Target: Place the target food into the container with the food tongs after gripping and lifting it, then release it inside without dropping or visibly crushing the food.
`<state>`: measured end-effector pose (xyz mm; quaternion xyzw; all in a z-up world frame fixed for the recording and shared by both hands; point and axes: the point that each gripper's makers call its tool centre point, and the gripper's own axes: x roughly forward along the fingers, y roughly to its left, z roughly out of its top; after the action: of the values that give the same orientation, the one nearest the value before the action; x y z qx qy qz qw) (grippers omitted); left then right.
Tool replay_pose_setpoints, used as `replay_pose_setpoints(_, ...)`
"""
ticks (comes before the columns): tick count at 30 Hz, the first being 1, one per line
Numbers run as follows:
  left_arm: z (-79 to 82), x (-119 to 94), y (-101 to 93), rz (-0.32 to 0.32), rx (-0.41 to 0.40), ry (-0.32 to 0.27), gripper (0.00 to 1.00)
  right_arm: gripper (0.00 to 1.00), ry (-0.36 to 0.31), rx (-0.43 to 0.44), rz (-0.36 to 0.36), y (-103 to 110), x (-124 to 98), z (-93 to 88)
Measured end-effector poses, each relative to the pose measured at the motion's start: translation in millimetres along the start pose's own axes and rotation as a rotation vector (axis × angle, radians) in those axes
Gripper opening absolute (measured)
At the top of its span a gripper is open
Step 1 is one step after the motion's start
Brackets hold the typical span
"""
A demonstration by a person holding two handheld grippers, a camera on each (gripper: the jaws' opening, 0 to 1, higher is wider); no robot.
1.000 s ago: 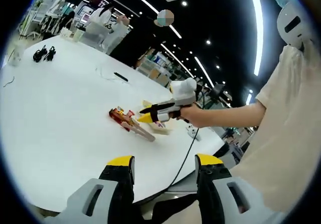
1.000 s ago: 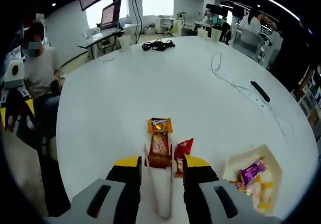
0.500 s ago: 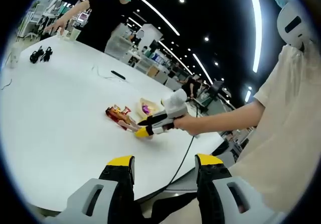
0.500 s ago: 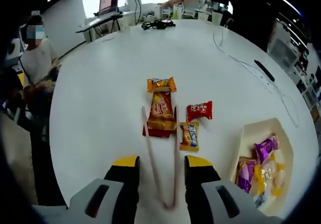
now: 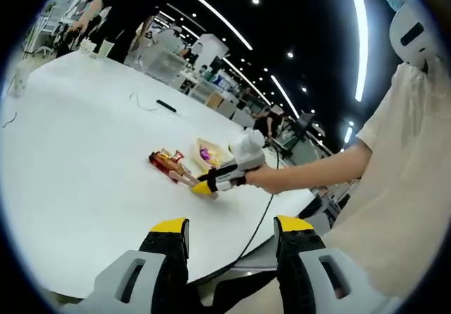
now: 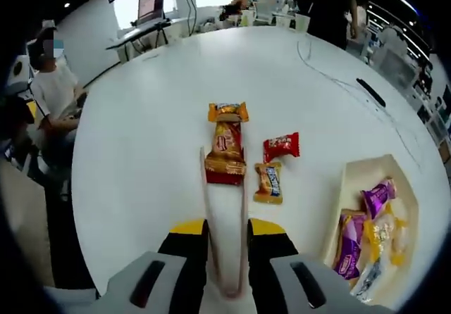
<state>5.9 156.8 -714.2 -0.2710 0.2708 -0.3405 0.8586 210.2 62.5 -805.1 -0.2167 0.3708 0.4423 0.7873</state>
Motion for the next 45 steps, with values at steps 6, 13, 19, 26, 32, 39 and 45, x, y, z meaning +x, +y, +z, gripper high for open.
replay_pose_setpoints(6,2.5,5,-0.9,-0.015,0.005,0.008,0.48,0.20,-0.011,0.041,-0.022,-3,-15,-14.3)
replay_pose_setpoints(13,3.3,12,-5.9,-0.042,0.031,0.034,0.48,0.20,0.048,0.124,-0.027,-4,-12,-66.3)
replay_pose_setpoints(19,0.2,10,-9.0,-0.036,0.028,0.040,0.48,0.20,0.093,0.075,-0.018,-1,3,-76.3)
replay_pose_setpoints(26,-3.3,7,-9.4,-0.021,0.019,0.040,0.48,0.22,0.103,0.040,-0.014,-1,9,-78.0)
replay_pose_setpoints(32,-3.7,6,-9.0,-0.022,0.018,0.043,0.48,0.22,0.102,0.066,-0.016,-4,6,-84.9)
replay_pose_setpoints(39,8.7,19,-12.8,-0.060,0.043,0.033,0.48,0.22,0.057,0.157,0.009,13,-20,-86.4)
replay_pose_setpoints(45,9.1,11,-17.9,-0.057,0.055,0.021,0.48,0.22,0.113,0.174,0.010,8,-4,-82.8)
